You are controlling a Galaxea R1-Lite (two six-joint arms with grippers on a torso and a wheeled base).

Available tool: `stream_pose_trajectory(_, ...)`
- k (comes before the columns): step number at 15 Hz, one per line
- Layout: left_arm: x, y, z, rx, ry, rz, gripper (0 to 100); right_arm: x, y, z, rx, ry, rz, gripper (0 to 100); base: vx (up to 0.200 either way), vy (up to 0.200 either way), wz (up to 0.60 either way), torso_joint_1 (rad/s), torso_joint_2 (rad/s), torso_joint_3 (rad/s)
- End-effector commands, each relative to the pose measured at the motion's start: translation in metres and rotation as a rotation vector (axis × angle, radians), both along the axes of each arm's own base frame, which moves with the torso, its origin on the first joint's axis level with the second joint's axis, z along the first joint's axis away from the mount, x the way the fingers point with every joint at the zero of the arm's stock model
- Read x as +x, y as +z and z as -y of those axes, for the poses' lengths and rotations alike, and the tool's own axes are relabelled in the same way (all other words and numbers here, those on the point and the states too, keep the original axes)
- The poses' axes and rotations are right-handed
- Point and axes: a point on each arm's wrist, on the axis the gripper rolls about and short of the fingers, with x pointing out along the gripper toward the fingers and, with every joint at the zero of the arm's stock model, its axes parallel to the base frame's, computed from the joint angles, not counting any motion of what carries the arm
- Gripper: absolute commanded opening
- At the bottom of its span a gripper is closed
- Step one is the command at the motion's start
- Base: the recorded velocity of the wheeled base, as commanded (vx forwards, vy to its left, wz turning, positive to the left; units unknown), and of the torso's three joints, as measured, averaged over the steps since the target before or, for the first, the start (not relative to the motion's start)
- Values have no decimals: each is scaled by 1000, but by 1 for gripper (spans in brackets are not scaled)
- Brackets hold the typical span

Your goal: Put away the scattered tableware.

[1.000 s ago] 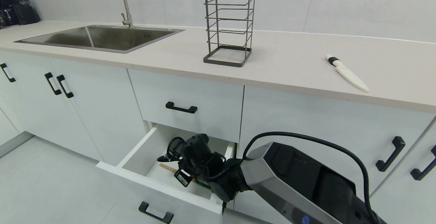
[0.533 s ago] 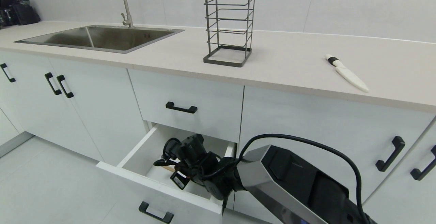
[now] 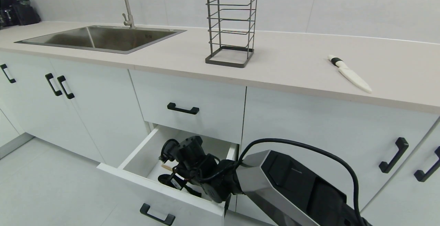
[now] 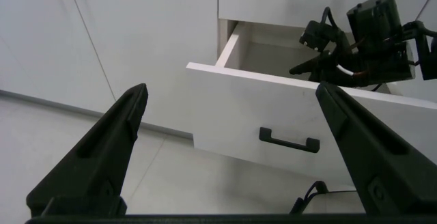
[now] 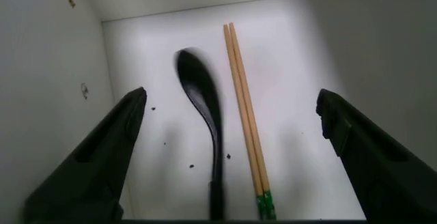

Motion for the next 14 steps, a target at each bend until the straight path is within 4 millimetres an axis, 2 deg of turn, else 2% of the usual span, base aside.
stream_pose_trajectory(1,0,0,0,1,0,1,100,0,-1,-2,6,1,4,100,0,0,0,0,0,0)
stream_pose_trajectory(3,0,0,0,-1,0,1,100,-6,7,-8,51,-4,0,100,0,0,0,0,0,0)
stream_pose_trajectory(4,0,0,0,-1,0,-2,100,-7,21,-11,81,-4,6,100,0,0,0,0,0,0)
stream_pose_trajectory(5,0,0,0,-1,0,-2,100,-11,44,-16,141,7,46,100,0,0,0,0,0,0)
stream_pose_trajectory(10,0,0,0,-1,0,-1,100,-29,98,-27,285,52,148,100,0,0,0,0,0,0)
stream_pose_trajectory(12,0,0,0,1,0,1,100,-37,108,-25,298,63,154,100,0,0,0,0,0,0)
stream_pose_trajectory(14,0,0,0,-1,0,-1,100,-53,129,-16,305,80,161,100,0,0,0,0,0,0)
